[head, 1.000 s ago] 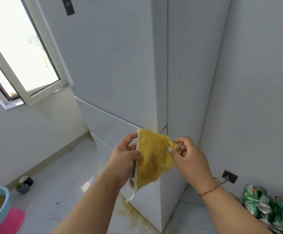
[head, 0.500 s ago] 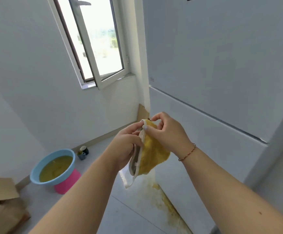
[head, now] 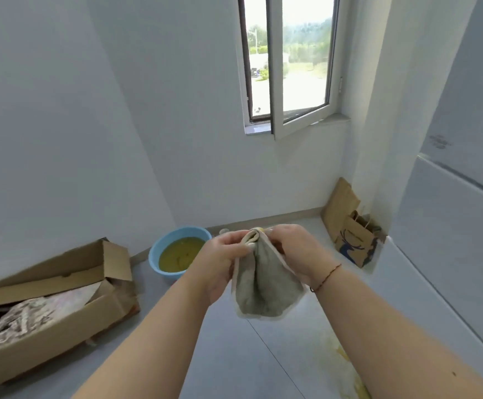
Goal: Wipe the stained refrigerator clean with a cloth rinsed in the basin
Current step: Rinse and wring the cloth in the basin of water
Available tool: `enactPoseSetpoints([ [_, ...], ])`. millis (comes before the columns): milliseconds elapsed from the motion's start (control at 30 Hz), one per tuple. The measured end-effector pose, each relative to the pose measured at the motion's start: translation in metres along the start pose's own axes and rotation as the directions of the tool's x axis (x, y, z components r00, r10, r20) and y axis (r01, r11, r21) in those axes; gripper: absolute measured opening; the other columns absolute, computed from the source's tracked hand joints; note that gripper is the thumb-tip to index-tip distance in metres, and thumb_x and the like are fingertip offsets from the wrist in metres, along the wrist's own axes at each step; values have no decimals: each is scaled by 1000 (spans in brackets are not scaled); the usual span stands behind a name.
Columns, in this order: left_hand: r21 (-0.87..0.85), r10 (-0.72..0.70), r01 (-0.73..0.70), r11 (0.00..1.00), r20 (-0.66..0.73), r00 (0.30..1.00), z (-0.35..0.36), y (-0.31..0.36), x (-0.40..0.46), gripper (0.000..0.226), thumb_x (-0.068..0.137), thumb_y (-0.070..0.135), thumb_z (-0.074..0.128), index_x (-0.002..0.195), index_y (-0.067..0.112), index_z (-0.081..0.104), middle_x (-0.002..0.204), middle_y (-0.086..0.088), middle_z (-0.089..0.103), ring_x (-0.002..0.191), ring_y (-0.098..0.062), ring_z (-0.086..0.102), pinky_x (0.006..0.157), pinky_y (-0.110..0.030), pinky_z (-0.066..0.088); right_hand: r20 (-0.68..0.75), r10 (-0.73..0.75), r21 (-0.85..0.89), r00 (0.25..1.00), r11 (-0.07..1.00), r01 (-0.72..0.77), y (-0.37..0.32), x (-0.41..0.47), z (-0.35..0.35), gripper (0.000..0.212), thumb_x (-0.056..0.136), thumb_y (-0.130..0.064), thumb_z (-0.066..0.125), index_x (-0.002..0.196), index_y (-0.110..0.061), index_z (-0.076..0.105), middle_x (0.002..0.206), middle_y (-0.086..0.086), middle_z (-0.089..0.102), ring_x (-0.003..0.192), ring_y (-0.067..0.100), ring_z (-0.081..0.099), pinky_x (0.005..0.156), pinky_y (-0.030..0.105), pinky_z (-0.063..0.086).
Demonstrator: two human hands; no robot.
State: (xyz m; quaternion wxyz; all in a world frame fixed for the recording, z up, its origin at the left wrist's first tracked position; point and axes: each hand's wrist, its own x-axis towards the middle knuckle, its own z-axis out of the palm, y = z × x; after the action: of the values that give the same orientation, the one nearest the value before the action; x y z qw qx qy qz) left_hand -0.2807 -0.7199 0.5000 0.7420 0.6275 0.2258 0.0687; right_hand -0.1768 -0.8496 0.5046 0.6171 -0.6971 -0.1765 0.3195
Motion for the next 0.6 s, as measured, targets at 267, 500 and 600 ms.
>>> enactPoseSetpoints([
  [267,61,105,-93,994,-250,963,-91,11,110,63,62,-16,64,118,15,63,112,-12,69,95,-22,69,78,-35,56,341,158,-140,927,983,-116,-51,135,48,27,94,-5,44,108,2,66,105,20,67,92,28,60,86,34,52],
  [500,257,90,-65,964,-87,992,-164,47,158,70,54,-12,49,115,19,62,108,-5,70,95,-21,68,78,-33,53,594,-95,-357,799,859,367,-46,265,86,74,68,-10,73,135,-28,46,136,-7,49,126,8,46,104,32,42],
  [600,536,129,-72,841,-70,989,-197,61,179,53,61,2,56,104,31,64,105,-4,63,89,-24,66,78,-35,52,712,34,-247,701,947,204,-39,305,115,67,65,-7,72,128,-16,53,111,1,63,102,13,61,91,29,47],
])
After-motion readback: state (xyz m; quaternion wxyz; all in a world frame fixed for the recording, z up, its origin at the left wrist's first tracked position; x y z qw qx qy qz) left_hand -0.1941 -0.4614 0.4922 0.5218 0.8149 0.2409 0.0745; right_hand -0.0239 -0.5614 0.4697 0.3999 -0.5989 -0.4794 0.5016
